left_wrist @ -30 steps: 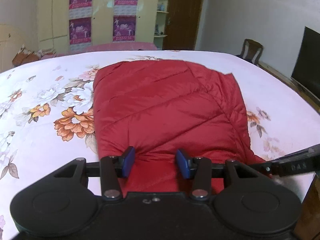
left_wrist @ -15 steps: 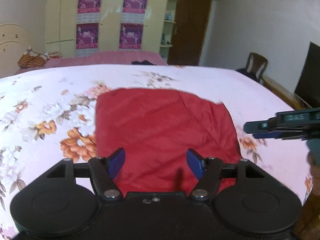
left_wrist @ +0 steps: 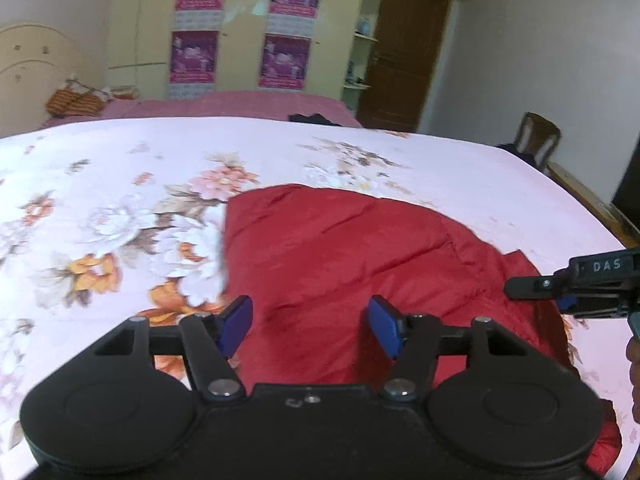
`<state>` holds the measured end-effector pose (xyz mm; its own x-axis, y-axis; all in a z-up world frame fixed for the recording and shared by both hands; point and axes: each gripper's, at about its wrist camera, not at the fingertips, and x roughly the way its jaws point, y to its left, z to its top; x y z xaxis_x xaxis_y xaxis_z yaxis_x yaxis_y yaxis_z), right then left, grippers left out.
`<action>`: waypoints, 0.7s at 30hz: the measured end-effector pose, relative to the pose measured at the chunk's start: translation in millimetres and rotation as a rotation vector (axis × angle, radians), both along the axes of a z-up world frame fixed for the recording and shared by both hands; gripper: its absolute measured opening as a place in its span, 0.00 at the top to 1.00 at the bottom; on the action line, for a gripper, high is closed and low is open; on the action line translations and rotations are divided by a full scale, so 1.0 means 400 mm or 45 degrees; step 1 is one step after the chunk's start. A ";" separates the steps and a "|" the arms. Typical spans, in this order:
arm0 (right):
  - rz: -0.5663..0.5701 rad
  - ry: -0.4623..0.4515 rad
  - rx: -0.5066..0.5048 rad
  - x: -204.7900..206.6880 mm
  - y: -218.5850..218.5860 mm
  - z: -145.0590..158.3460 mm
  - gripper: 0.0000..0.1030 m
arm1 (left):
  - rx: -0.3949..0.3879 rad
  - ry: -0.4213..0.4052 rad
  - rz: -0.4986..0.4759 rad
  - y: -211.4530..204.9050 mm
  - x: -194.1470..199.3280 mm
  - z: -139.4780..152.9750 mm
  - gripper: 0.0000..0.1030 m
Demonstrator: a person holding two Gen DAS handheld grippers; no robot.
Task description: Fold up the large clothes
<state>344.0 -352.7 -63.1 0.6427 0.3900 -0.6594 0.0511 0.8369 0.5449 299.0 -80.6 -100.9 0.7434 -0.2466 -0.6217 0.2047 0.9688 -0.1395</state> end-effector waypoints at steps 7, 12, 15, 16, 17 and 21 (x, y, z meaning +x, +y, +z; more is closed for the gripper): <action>-0.087 -0.008 -0.169 -0.014 0.007 -0.054 0.89 | 0.048 0.014 -0.110 -0.066 0.038 -0.041 0.38; -0.096 0.034 -0.191 -0.008 0.013 -0.092 0.89 | 0.102 0.046 -0.123 -0.077 0.052 -0.073 0.37; -0.106 0.039 -0.184 -0.019 0.001 -0.070 0.85 | 0.116 0.044 -0.140 -0.073 0.045 -0.073 0.37; -0.116 0.025 -0.202 -0.025 -0.005 -0.052 0.84 | 0.113 0.048 -0.139 -0.071 0.044 -0.067 0.38; -0.128 -0.008 -0.222 -0.034 -0.007 -0.024 0.84 | 0.104 0.055 -0.134 -0.069 0.045 -0.060 0.38; -0.083 -0.153 -0.303 -0.031 0.013 0.066 0.84 | 0.088 0.060 -0.139 -0.067 0.060 -0.041 0.39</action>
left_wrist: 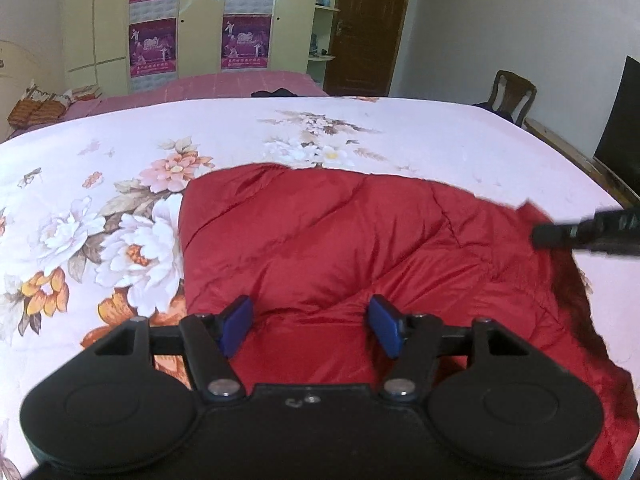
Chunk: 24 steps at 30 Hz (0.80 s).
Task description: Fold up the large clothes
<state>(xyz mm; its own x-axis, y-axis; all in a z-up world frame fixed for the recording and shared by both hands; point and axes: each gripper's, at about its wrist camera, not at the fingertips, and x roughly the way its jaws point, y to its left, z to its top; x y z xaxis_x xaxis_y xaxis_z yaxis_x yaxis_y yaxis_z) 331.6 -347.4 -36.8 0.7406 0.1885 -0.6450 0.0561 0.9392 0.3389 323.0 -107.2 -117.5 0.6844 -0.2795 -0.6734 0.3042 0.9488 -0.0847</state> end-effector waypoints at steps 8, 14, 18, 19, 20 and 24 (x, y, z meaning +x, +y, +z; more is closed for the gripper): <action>-0.100 0.025 -0.005 -0.009 -0.038 0.000 0.37 | 0.003 0.004 -0.028 0.003 0.011 -0.001 0.39; 0.114 -0.068 -0.076 0.074 0.072 0.022 0.51 | -0.006 0.012 -0.041 -0.001 0.032 0.005 0.39; 0.176 -0.025 -0.179 0.149 0.142 -0.038 0.51 | -0.023 0.008 -0.013 -0.002 0.060 0.006 0.37; 0.175 -0.007 -0.205 0.159 0.148 -0.064 0.51 | -0.020 0.005 0.000 -0.001 0.067 0.005 0.34; 0.169 0.021 -0.218 0.168 0.149 -0.091 0.51 | -0.010 0.009 0.018 -0.002 0.076 -0.001 0.29; 0.122 0.069 -0.225 0.160 0.144 -0.157 0.51 | 0.017 0.055 0.060 0.000 0.107 -0.028 0.19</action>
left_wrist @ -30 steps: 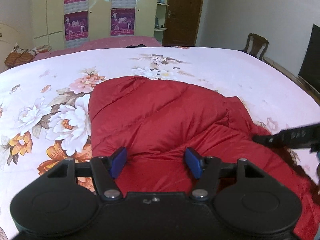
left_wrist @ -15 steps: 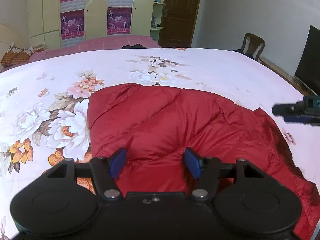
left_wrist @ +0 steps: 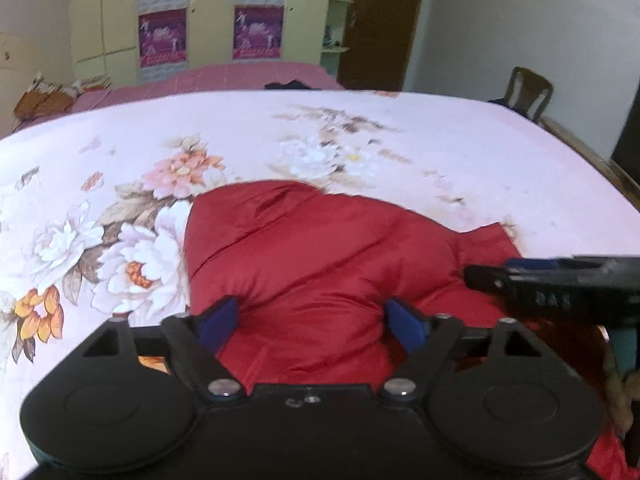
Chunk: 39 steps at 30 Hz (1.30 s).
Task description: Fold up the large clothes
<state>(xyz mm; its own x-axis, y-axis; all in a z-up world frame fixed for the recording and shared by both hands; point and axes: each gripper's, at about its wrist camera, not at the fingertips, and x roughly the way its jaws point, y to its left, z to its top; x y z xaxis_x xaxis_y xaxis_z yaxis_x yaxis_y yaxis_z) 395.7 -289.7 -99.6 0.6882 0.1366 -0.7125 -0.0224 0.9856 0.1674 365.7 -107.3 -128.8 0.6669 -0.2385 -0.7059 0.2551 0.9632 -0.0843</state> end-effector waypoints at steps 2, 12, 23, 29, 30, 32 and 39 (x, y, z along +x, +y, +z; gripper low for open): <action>-0.019 0.008 0.006 -0.003 -0.003 -0.012 0.51 | -0.014 0.037 0.021 0.007 0.016 -0.011 0.16; -0.036 -0.012 0.000 -0.014 -0.002 -0.043 0.51 | 0.013 0.064 0.050 0.004 0.035 -0.037 0.10; 0.045 -0.075 0.094 -0.109 -0.041 0.099 0.51 | -0.055 0.057 0.079 0.032 -0.056 0.036 0.14; 0.139 -0.094 0.079 -0.229 -0.053 0.138 0.51 | -0.082 0.045 0.041 0.048 -0.175 0.073 0.14; 0.154 -0.089 0.066 -0.250 -0.053 0.136 0.51 | -0.087 0.050 0.035 0.052 -0.193 0.076 0.14; 0.173 -0.072 0.046 -0.290 -0.058 0.129 0.51 | -0.091 0.064 0.030 0.058 -0.234 0.079 0.14; 0.248 0.048 0.078 -0.403 -0.076 0.090 0.51 | -0.090 0.145 -0.017 0.070 -0.338 0.054 0.14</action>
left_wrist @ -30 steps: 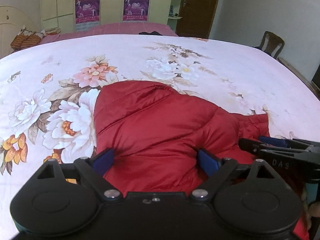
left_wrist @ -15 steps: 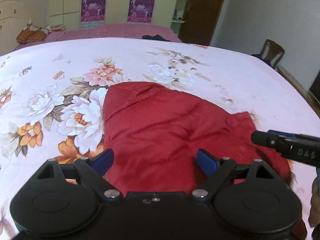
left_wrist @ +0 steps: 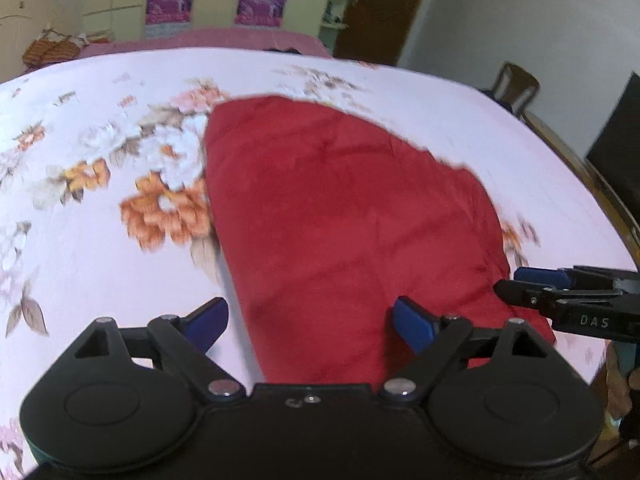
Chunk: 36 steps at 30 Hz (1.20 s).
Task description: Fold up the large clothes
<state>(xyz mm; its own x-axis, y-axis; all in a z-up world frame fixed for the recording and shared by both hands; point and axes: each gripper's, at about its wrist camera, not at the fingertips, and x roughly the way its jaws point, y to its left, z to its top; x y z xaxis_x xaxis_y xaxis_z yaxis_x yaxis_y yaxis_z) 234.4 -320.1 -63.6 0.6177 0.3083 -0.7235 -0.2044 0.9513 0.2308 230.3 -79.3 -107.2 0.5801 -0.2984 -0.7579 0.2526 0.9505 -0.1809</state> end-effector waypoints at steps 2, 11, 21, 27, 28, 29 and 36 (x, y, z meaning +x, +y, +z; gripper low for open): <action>0.023 0.057 0.006 -0.010 0.002 -0.025 0.51 | 0.038 0.011 -0.006 0.001 0.000 -0.022 0.14; 0.030 0.243 0.154 0.004 -0.036 -0.075 0.51 | -0.008 0.092 0.022 0.018 0.014 -0.046 0.14; -0.038 0.168 0.282 0.056 -0.119 0.009 0.50 | -0.231 0.147 0.163 0.046 0.089 -0.008 0.13; -0.125 0.159 0.421 0.144 -0.138 0.002 0.17 | -0.334 0.205 0.225 0.063 0.146 -0.042 0.11; -0.128 0.167 0.450 0.164 -0.136 -0.006 0.17 | -0.341 0.206 0.228 0.064 0.151 -0.047 0.11; -0.143 0.180 0.471 0.183 -0.135 -0.016 0.17 | -0.342 0.206 0.227 0.064 0.154 -0.052 0.12; -0.181 0.282 0.650 0.269 -0.121 -0.105 0.17 | -0.372 0.211 0.230 0.060 0.165 -0.074 0.14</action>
